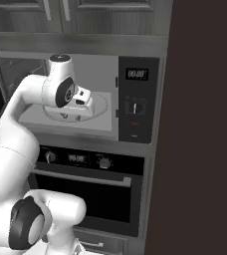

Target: Close the microwave door.

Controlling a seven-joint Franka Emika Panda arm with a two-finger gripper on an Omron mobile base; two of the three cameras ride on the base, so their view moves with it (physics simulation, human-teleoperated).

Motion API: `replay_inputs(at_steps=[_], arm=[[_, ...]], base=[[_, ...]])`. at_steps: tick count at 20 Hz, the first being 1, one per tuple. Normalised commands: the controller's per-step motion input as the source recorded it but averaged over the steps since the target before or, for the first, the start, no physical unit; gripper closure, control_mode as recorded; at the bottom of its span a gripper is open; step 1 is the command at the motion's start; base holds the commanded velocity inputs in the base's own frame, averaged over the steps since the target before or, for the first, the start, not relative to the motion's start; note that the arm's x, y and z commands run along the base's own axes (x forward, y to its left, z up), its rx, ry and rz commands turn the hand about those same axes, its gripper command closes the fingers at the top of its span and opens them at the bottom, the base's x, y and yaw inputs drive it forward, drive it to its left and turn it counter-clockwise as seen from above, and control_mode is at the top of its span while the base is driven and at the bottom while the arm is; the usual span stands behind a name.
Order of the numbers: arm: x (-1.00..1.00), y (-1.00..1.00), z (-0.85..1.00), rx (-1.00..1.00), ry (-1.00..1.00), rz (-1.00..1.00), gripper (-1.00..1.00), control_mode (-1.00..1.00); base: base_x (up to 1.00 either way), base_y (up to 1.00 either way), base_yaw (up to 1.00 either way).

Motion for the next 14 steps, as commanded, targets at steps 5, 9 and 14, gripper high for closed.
replay_inputs(at_steps=[5, 9, 14], arm=[[-0.56, -0.12, 0.07, 0.04, -0.06, 0.0, -1.0, -1.0], [-1.0, -0.31, 0.34, 0.17, -0.2, 0.01, -1.0, -1.0], [-0.99, -0.05, 0.35, 0.09, -0.12, 0.02, -1.0, -1.0]], base=[[0.0, 0.0, 0.0], [0.0, 0.0, 0.0], [0.0, 0.0, 0.0]])
